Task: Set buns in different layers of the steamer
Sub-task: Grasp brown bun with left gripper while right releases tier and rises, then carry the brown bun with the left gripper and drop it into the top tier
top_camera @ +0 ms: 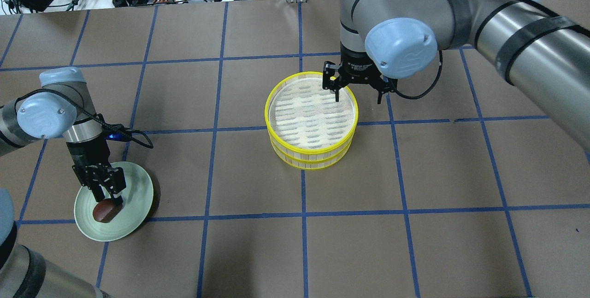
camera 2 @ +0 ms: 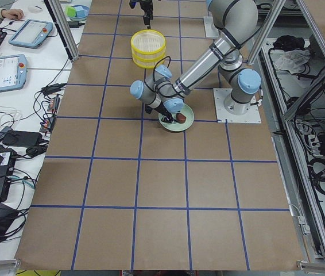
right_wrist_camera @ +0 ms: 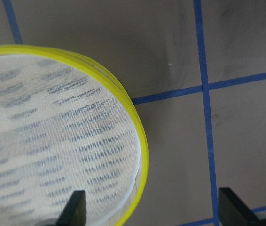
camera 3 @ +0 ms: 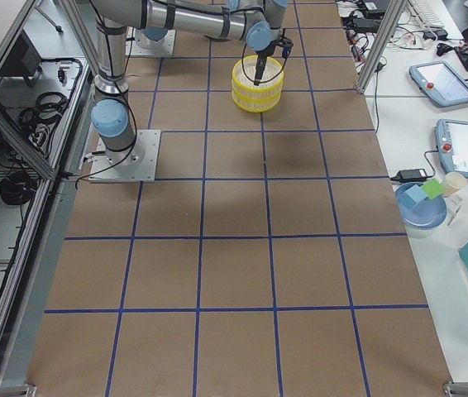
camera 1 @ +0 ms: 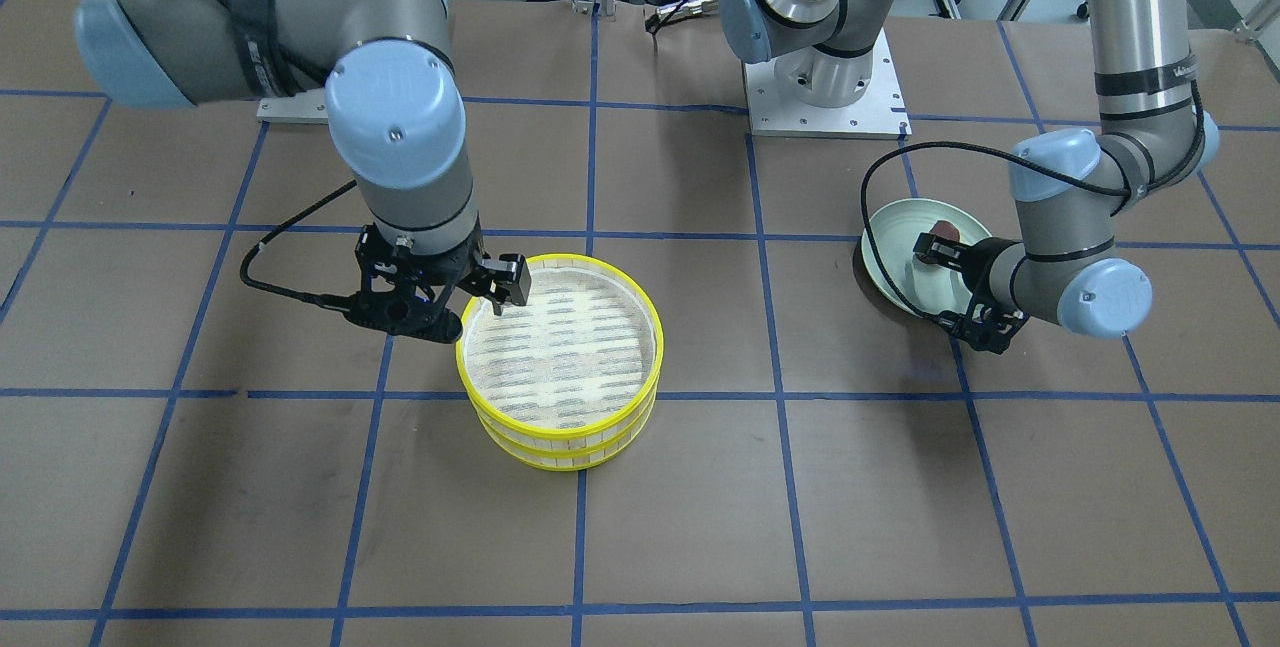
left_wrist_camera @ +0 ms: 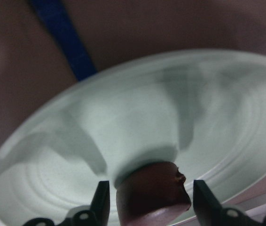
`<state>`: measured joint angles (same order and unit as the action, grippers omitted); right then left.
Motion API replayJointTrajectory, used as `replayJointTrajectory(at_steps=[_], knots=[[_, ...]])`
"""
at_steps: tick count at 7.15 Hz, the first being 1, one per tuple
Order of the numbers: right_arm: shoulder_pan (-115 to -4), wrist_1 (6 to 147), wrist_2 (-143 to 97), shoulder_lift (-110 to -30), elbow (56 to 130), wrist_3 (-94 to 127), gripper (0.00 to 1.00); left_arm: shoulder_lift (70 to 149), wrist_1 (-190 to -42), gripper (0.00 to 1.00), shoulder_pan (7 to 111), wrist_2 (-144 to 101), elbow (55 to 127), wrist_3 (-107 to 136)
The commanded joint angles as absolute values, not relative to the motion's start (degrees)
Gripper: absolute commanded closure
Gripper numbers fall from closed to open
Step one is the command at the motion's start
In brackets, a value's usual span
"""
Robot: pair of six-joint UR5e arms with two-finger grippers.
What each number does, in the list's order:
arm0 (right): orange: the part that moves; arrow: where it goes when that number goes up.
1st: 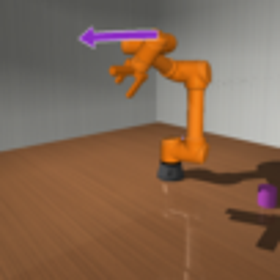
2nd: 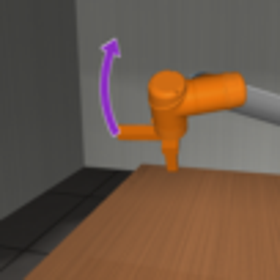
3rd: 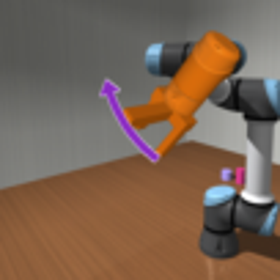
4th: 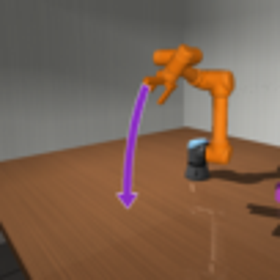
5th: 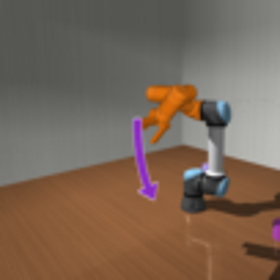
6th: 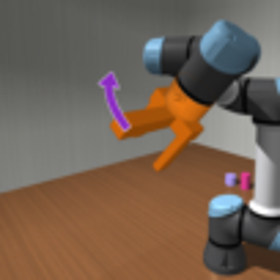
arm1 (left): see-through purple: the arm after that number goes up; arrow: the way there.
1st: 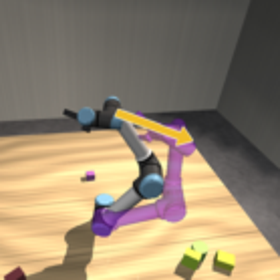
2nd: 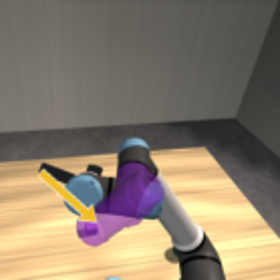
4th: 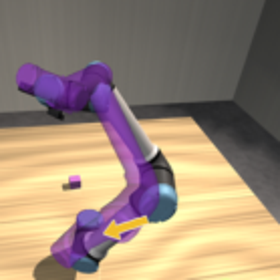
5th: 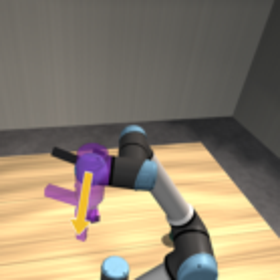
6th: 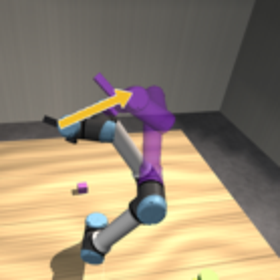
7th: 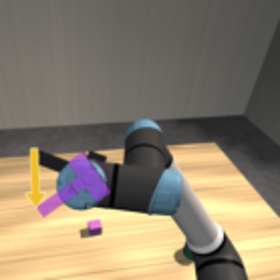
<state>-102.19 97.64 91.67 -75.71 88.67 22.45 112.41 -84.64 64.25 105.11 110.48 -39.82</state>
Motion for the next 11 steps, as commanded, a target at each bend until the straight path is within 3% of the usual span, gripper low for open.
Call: replayJointTrajectory(at_steps=[1, 3, 6, 11], knots=[[-100.3, 92.4, 89.9, -85.7, 84.8, 19.4, 0.0, 112.6, -82.6, 1.0, 64.3, 104.5, 110.5, -39.4], [-97.1, 90.7, 88.5, -91.7, 84.2, 17.3, 0.0, 112.1, -82.4, 1.0, 64.3, 97.4, 109.7, -39.4], [-94.8, 87.0, 88.2, -93.3, 84.2, 8.4, 0.0, 109.4, -91.1, 1.0, 65.4, 97.1, 100.4, -37.9], [-94.9, 82.9, 89.7, -94.9, 85.0, 3.4, 0.0, 102.8, -94.0, 1.0, 72.3, 85.7, 96.5, -23.6]])
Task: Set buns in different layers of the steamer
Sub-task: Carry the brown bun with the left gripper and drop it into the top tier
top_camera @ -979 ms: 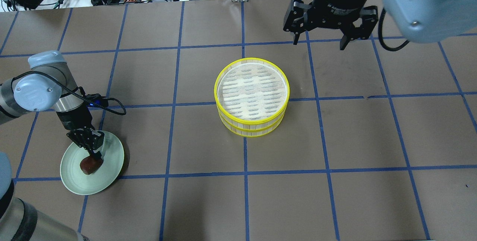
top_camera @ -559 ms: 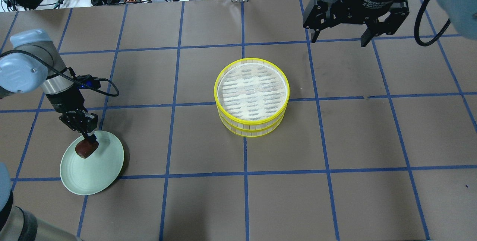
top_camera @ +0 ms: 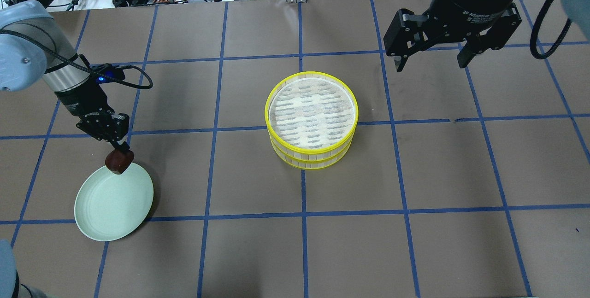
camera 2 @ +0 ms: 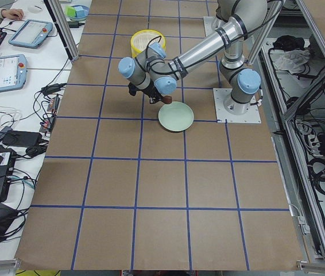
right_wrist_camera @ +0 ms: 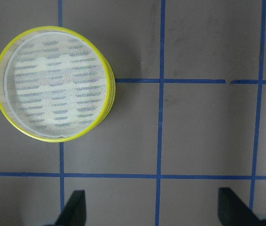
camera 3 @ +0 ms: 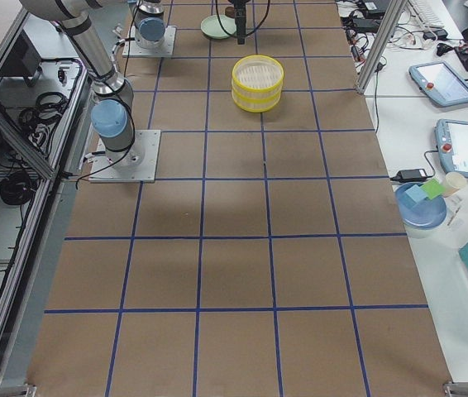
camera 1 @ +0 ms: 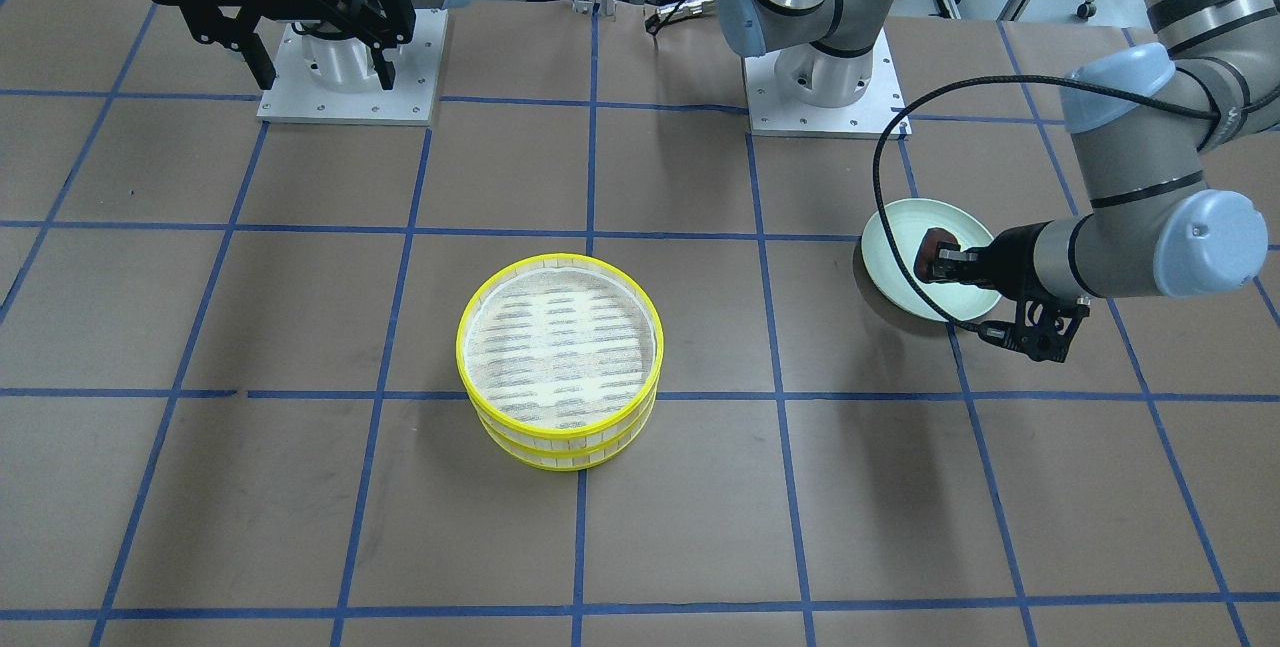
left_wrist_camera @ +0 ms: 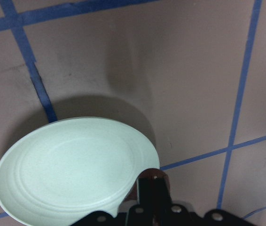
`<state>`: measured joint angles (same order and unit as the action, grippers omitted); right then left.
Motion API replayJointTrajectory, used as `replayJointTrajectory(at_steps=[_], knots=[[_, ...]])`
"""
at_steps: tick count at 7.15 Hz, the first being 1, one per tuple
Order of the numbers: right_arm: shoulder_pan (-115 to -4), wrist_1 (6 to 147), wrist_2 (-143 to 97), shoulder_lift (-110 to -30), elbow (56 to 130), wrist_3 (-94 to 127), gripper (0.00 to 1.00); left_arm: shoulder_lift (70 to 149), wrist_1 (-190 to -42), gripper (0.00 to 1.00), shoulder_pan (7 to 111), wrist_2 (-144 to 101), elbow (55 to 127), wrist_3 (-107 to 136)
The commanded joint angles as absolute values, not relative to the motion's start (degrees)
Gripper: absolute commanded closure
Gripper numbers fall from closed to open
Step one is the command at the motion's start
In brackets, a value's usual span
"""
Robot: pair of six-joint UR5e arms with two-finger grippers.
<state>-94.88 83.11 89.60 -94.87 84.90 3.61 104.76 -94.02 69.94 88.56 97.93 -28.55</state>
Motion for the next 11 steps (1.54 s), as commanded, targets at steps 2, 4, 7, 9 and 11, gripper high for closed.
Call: replayJointTrajectory(at_steps=[2, 4, 7, 9, 11], knots=[[-94.9, 82.9, 89.8, -94.9, 85.0, 3.4, 0.0, 100.9, -93.6, 1.0, 77.5, 79.6, 92.2, -12.8], [-94.8, 81.7, 89.7, -94.9, 85.0, 3.3, 0.0, 100.7, -87.8, 1.0, 82.5, 69.1, 91.4, -1.2], [-94.8, 80.9, 89.9, -94.9, 85.0, 3.3, 0.0, 102.6, -76.7, 1.0, 89.4, 58.9, 92.2, 12.4], [-94.8, 80.9, 90.0, -94.9, 85.0, 3.2, 0.0, 105.6, -68.3, 1.0, 92.6, 53.0, 92.5, 20.1], [-94.8, 80.6, 90.1, -95.0, 85.0, 3.1, 0.0, 108.8, -62.3, 1.0, 96.8, 53.2, 93.3, 25.2]])
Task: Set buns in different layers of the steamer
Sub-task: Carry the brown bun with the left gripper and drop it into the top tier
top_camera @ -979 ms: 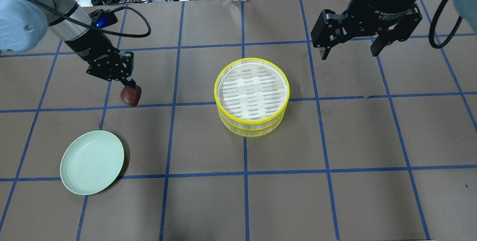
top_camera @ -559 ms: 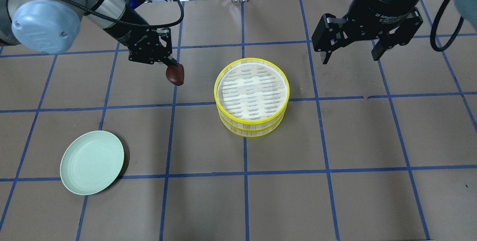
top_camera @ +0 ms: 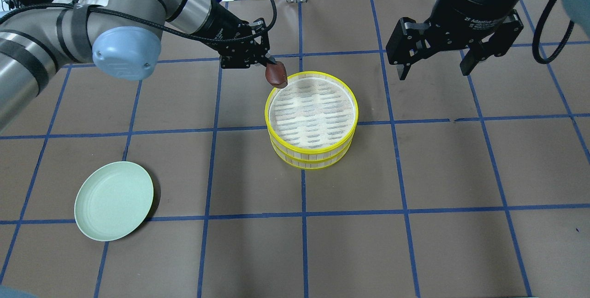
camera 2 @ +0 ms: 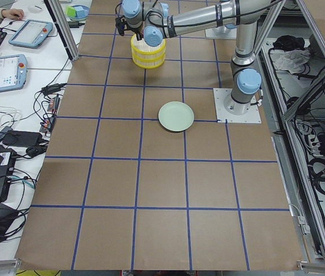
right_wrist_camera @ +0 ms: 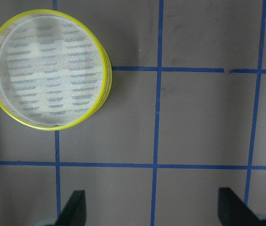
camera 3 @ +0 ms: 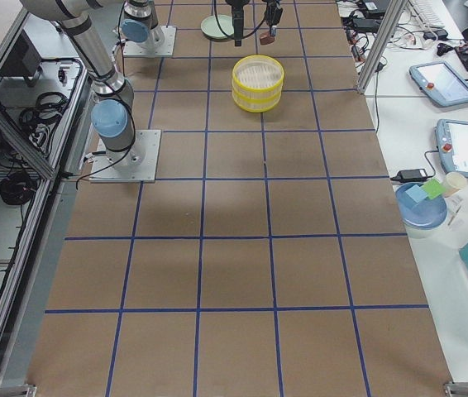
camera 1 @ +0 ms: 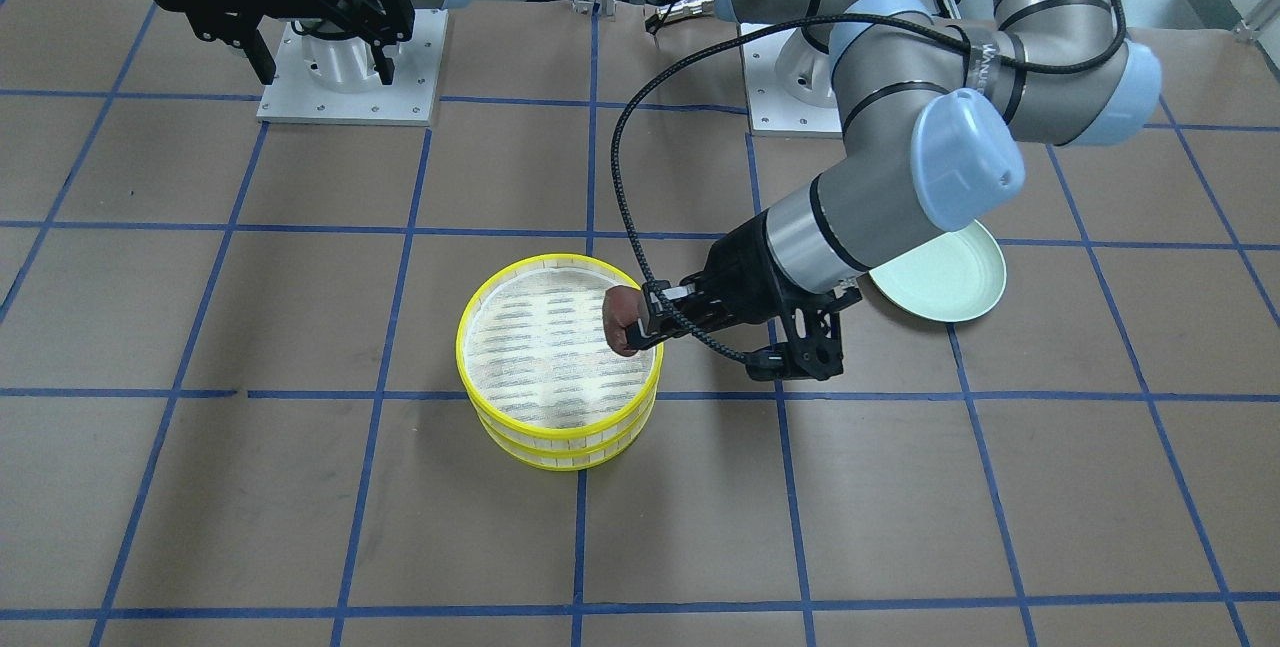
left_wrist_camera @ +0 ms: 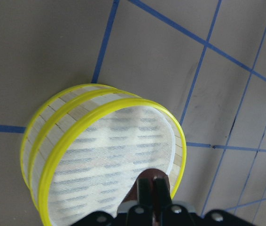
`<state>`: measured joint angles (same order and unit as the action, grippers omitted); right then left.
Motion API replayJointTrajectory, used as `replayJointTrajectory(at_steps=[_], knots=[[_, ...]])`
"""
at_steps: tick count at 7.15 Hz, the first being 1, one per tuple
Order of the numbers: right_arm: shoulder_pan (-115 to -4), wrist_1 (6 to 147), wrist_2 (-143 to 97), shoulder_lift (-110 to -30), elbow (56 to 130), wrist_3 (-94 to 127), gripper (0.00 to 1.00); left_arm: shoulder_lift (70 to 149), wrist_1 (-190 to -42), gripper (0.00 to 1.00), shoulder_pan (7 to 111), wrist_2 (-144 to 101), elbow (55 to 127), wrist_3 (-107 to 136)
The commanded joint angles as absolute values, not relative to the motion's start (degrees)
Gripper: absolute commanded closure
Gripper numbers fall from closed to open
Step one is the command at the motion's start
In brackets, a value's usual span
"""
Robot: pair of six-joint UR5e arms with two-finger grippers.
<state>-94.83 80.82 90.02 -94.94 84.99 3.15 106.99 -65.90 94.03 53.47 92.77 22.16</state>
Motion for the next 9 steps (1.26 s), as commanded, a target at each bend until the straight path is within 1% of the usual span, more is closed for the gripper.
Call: replayJointTrajectory(at_steps=[1, 2, 3, 4, 5, 7, 9], knots=[[-94.8, 80.2, 90.1, -95.0, 85.0, 3.2, 0.0, 110.1, -60.0, 0.99, 98.1, 53.9, 94.4, 25.2], [-94.8, 80.2, 90.0, -95.0, 85.0, 3.1, 0.0, 110.5, -59.3, 0.42, 98.2, 54.1, 94.7, 25.1], [-94.8, 80.2, 90.1, -94.9, 85.0, 2.9, 0.0, 110.4, -59.3, 0.05, 98.2, 54.1, 94.7, 25.1], [-94.8, 80.2, 90.1, -94.9, 85.0, 2.9, 0.0, 110.2, -59.3, 0.0, 98.1, 54.9, 94.2, 25.1], [-94.8, 80.2, 90.0, -94.9, 85.0, 2.9, 0.0, 109.3, -59.7, 0.0, 98.1, 61.1, 93.9, 25.1], [-94.8, 80.2, 90.0, -94.9, 85.0, 3.1, 0.0, 108.5, -60.0, 0.0, 97.9, 62.8, 93.6, 25.0], [-94.7, 81.1, 90.1, -94.2, 84.8, 3.7, 0.0, 108.7, -60.7, 0.0, 97.7, 62.8, 91.7, 25.1]])
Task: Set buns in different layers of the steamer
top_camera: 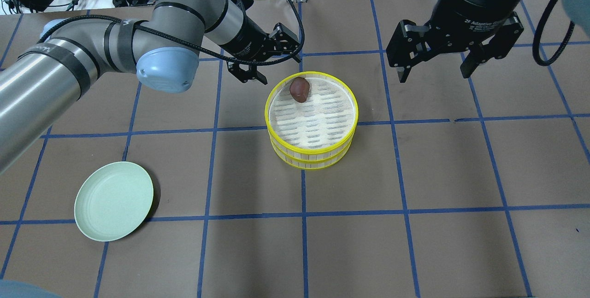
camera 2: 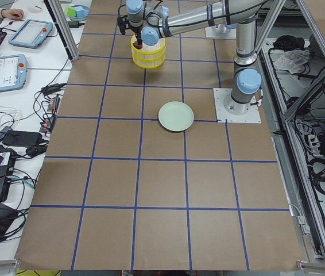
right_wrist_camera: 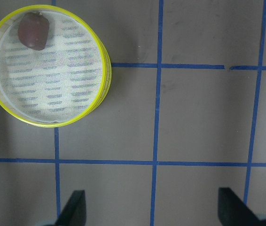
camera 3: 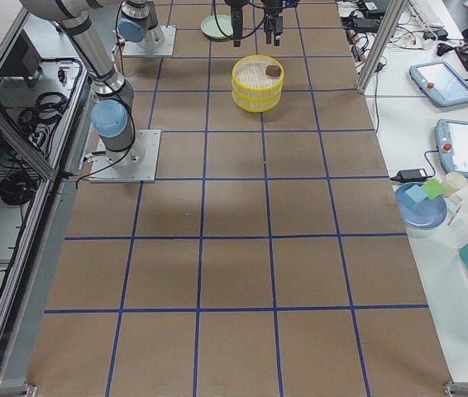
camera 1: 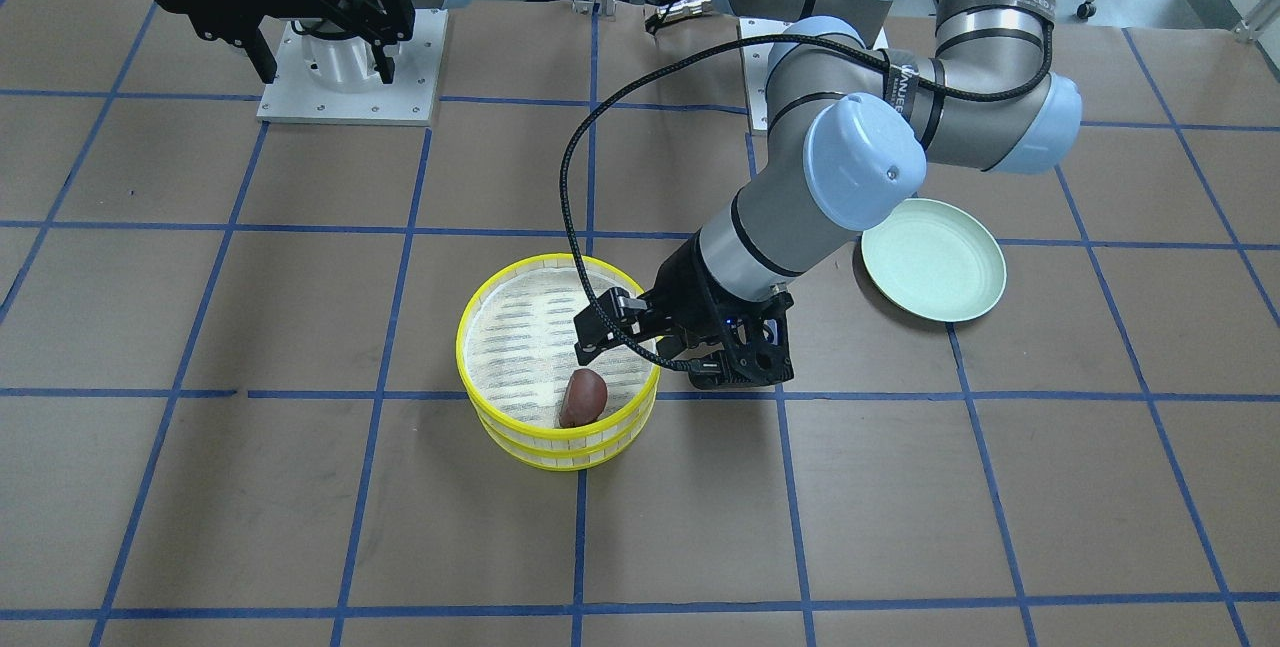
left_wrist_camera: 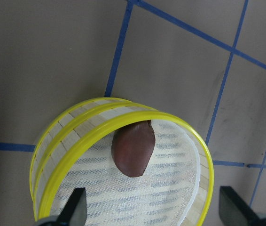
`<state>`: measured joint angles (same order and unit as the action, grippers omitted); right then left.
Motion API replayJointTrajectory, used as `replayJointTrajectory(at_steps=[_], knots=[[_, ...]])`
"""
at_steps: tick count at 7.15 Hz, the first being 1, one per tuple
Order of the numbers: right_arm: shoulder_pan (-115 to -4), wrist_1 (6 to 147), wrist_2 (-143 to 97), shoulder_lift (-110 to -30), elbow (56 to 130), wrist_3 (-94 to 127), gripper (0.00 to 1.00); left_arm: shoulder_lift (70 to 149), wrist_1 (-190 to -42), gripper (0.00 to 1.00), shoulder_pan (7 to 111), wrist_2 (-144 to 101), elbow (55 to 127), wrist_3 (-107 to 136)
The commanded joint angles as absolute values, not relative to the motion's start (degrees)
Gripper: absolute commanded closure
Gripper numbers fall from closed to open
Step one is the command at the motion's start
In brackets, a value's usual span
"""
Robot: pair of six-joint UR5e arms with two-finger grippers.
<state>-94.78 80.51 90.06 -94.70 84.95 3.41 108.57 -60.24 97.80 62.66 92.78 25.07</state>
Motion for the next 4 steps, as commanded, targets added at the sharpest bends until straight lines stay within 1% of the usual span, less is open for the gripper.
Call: replayJointTrajectory(at_steps=[1, 3, 4], knots=[[-94.7, 81.4, 89.9, -92.1, 83.8, 3.7, 0.0, 107.9, -62.0, 0.0, 97.1, 65.1, 91.4, 24.6], [-94.4, 81.1, 89.9, -91.9, 83.1, 3.6, 0.0, 104.8, -67.4, 0.0, 93.0, 71.4, 91.0, 20.3], [-94.4, 80.9, 89.8, -92.7, 83.1, 3.6, 0.0, 102.8, -70.2, 0.0, 91.0, 76.5, 91.0, 13.4]])
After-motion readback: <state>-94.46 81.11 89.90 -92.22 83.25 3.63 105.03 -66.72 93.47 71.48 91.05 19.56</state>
